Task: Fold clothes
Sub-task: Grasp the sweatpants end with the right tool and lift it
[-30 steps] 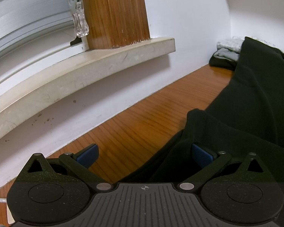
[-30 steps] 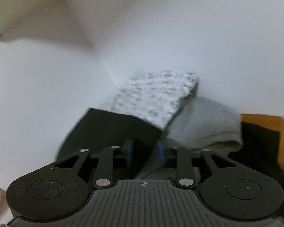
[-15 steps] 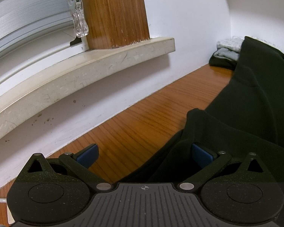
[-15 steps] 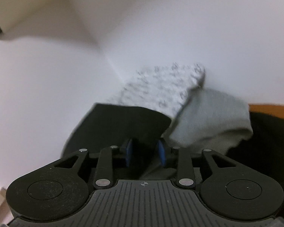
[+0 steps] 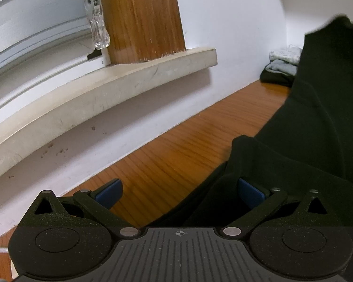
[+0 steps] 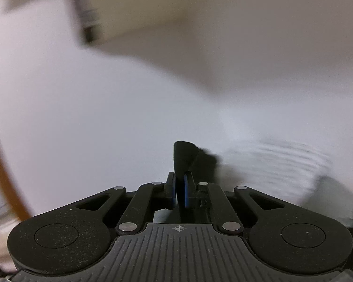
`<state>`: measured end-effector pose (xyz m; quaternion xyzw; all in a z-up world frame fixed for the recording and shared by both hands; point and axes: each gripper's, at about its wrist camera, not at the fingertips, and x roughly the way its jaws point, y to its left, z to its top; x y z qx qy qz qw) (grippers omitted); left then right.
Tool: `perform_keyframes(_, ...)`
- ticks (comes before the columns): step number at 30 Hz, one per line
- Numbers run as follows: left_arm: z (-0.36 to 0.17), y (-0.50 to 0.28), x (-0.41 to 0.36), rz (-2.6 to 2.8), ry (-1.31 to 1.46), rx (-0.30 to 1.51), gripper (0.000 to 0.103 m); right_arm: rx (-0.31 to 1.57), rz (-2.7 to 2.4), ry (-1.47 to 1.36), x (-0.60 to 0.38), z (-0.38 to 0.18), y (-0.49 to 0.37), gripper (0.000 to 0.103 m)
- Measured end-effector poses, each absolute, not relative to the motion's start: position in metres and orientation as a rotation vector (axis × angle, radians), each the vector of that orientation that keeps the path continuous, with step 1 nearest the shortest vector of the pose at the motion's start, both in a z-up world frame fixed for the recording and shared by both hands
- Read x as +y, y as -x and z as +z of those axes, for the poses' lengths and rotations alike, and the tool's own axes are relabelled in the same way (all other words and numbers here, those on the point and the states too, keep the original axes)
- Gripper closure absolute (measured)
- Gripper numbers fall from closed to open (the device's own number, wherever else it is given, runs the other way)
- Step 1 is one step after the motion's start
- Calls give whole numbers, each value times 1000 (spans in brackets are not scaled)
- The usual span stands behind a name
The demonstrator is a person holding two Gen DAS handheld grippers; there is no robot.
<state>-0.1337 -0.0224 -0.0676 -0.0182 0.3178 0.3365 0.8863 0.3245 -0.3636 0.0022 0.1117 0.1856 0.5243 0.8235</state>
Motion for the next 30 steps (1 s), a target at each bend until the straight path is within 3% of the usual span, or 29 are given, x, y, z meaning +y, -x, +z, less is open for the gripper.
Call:
perform_keyframes(5, -67, 134, -23, 701, 38, 660, 0, 403, 1382, -71, -311, 17, -226, 96)
perform_keyframes(11, -67, 135, -22, 700, 46, 654, 0, 520, 1707, 92, -296, -42, -93, 96)
perform_keyframes(15, -67, 134, -21, 698, 50, 658, 0, 611, 1752, 182, -296, -93, -55, 96)
perform_keyframes(20, -66, 134, -20, 696, 60, 657, 0, 556, 1758, 232, -302, -102, -42, 95)
perform_keyframes(25, -65, 135, -19, 694, 66, 655, 0, 478, 1765, 310, -301, -102, -33, 85)
perform_keyframes(30, -65, 137, -17, 691, 76, 649, 0, 379, 1783, 411, -298, -104, -13, 69)
